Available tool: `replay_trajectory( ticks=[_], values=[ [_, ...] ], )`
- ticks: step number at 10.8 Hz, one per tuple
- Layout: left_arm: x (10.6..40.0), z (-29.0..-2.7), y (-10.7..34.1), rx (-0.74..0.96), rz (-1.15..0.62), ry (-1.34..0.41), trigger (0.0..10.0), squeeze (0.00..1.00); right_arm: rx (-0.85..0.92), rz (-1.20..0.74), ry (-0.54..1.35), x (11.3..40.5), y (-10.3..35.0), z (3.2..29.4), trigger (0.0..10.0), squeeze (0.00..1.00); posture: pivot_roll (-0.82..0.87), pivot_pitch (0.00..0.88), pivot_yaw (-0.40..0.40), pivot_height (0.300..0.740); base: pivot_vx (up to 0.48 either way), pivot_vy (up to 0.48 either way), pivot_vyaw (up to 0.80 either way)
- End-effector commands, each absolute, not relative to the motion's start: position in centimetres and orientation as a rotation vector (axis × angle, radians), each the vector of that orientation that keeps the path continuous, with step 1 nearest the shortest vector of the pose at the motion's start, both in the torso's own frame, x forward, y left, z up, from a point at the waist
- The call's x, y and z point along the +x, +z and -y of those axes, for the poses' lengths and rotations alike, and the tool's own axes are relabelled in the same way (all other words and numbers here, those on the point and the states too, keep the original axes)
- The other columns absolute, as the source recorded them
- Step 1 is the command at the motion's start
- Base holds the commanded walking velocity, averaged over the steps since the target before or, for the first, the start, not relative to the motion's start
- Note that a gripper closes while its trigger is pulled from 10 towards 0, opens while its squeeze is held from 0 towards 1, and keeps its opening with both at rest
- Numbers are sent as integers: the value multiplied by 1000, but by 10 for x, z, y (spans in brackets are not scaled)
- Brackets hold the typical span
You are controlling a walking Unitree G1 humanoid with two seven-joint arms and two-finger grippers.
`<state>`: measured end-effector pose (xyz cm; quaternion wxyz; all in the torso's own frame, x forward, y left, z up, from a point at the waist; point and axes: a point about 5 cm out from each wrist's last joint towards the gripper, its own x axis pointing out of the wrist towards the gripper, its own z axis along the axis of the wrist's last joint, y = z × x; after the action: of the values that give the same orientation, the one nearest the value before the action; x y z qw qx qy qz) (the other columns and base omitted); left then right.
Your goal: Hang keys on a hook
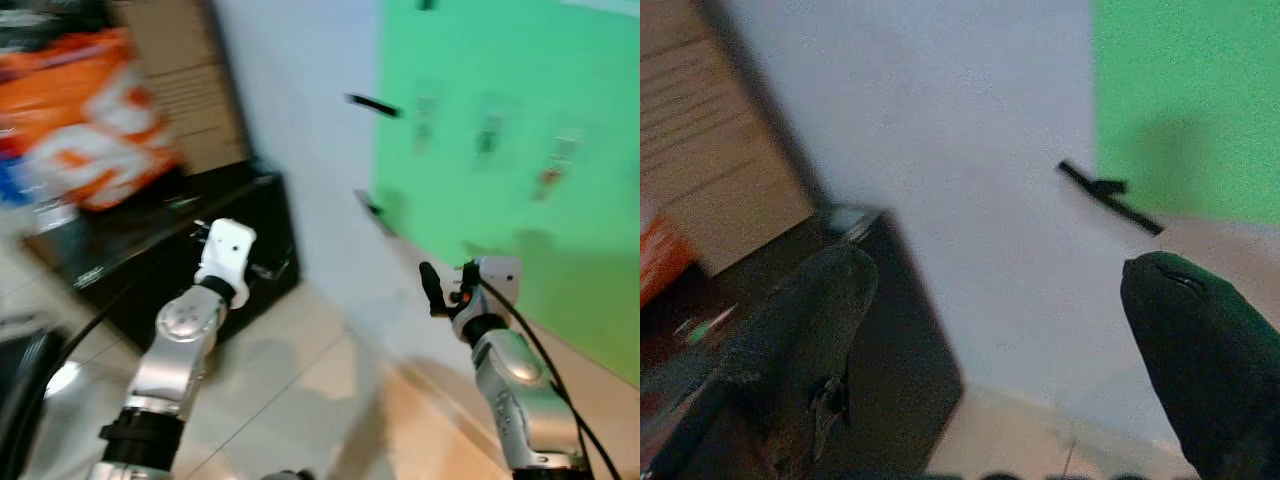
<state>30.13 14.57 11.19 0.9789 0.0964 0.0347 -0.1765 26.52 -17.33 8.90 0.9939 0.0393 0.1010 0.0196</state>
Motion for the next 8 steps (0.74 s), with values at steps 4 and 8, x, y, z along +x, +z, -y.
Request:
replay_trajectory(
  ticks=[4, 8],
  values=[
    [303, -147, 113, 196, -65, -339, 10000, 0, 75, -207, 64, 267, 92, 169, 10000, 1000, -173, 0, 90, 740, 63, 0, 786],
    [301, -150, 114, 189, -61, -329, 10000, 0, 104, -205, 34, 270, 93, 170, 10000, 1000, -153, 0, 76, 740, 269, 0, 198]
  ],
)
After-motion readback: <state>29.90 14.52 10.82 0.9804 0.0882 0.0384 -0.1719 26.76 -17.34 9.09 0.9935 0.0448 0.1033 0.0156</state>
